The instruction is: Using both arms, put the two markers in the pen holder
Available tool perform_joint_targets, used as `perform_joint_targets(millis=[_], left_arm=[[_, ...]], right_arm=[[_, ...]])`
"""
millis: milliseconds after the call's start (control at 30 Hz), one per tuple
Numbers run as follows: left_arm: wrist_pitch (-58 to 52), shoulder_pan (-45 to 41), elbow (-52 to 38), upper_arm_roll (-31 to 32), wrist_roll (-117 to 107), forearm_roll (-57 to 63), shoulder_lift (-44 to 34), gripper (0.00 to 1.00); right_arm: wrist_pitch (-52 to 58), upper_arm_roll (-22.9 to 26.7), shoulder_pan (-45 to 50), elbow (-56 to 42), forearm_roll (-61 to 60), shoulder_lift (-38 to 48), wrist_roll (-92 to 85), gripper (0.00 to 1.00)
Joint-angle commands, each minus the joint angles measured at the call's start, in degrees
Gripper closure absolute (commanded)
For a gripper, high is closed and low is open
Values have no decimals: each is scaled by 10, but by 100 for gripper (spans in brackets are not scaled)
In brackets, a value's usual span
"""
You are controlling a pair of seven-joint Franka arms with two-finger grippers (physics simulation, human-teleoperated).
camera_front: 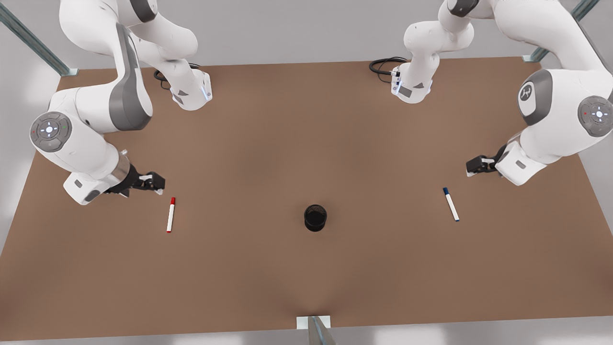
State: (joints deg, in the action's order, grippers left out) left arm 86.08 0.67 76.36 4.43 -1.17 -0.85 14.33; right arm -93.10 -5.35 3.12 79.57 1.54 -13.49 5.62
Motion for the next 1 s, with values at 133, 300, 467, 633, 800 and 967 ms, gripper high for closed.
perform_joint_targets(millis=[133,300,467,633,800,967], left_arm=[[291,11,187,-48,-7,22,22,0],[506,36,281,-77,-4,-11,92,0],[555,35,307,-77,-3,-11,134,0],[558,33,331,-77,-4,-12,163,0],[558,33,334,-76,-6,-12,182,1],[558,33,336,-76,-5,-11,190,36]], right_arm=[[-6,0,1,0,0,0,34,0],[-6,0,1,1,0,0,34,0],[-53,0,-5,9,-2,-28,37,0],[-158,-1,-27,10,-1,-142,11,0],[-250,-3,-38,117,6,-174,-19,0],[-343,-4,-83,212,6,-180,-21,0]])
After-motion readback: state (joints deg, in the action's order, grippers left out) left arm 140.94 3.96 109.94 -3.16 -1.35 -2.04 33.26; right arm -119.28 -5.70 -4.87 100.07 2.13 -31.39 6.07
